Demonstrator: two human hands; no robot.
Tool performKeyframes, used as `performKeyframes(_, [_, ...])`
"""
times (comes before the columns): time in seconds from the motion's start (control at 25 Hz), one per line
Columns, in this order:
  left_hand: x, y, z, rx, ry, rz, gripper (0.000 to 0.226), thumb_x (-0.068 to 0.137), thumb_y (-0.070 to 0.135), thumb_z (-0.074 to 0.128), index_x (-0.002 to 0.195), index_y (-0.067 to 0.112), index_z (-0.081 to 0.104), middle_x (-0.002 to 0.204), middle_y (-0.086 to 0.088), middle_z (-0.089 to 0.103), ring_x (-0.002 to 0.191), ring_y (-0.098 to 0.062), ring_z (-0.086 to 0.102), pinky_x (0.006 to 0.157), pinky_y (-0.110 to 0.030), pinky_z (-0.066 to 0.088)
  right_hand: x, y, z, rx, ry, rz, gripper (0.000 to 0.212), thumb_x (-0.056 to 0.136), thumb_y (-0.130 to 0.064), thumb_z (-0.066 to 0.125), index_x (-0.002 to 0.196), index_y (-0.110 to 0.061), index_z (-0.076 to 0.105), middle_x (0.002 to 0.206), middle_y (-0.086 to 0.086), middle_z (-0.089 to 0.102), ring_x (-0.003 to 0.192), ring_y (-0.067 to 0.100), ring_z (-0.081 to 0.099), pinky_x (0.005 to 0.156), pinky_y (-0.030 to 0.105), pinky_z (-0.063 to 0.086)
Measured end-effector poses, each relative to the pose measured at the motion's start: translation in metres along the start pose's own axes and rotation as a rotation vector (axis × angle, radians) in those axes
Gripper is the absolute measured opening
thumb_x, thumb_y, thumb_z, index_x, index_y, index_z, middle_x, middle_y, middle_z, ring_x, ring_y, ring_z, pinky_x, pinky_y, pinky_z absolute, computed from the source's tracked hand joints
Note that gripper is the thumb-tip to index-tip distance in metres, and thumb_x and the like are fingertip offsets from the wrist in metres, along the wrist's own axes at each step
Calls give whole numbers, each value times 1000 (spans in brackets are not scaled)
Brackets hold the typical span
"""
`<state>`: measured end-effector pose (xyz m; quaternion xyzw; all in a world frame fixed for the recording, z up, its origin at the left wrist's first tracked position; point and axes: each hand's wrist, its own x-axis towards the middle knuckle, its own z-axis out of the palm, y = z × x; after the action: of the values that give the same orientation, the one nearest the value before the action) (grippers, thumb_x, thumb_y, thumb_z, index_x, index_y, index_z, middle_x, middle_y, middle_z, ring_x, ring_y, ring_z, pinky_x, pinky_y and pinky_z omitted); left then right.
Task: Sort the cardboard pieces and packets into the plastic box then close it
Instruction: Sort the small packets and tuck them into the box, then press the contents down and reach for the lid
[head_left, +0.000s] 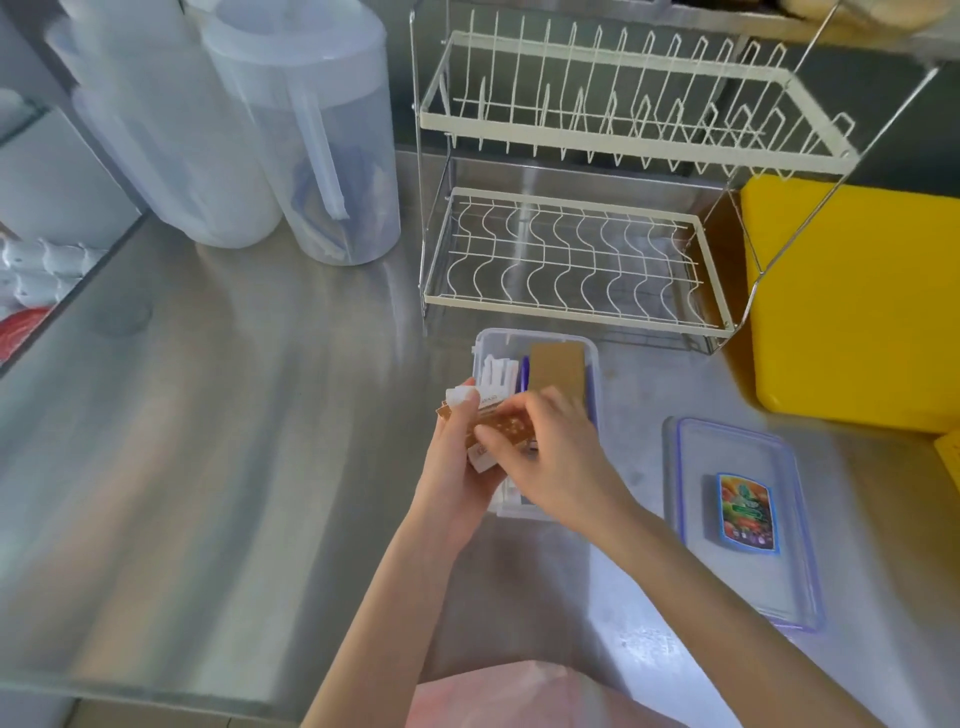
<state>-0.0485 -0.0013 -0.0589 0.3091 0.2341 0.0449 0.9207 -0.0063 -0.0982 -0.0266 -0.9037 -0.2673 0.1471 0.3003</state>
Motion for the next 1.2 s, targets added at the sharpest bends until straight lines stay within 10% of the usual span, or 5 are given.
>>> performKeyframes(0.24, [-15, -9, 0, 192, -46, -28, 18, 89, 11, 52, 105, 13, 58, 82, -4, 69, 70, -15, 67, 59, -27, 55, -10, 23, -22, 125, 74, -67, 23, 88, -27, 53, 106, -22, 65, 97, -6, 46, 94, 10, 50, 78, 12, 31])
performKeyframes(0.52, [-32, -26, 25, 819, -161, 7, 42, 85, -4, 51, 122, 11, 40, 80, -5, 57, 60, -4, 59, 57, -21, 55, -11, 28, -20, 274, -132, 64, 44, 80, -45, 57, 121, -31, 50, 116, -11, 48, 102, 4, 48, 84, 20, 37])
performKeyframes(0.96, [-40, -29, 29, 659, -129, -112, 35, 85, 2, 55, 117, 8, 41, 89, -6, 65, 74, -21, 67, 65, -24, 56, -15, 41, -14, 252, -78, 107, 16, 90, -32, 45, 85, -19, 52, 67, -10, 51, 62, 1, 49, 54, 15, 36])
performKeyframes(1.2, [-23, -23, 19, 742, -71, -94, 26, 85, 9, 57, 110, 12, 49, 101, -6, 61, 92, -22, 62, 88, -38, 50, -5, 54, -24, 279, -99, 46, 22, 89, -41, 45, 91, -25, 60, 89, -8, 60, 83, 8, 55, 75, 23, 39])
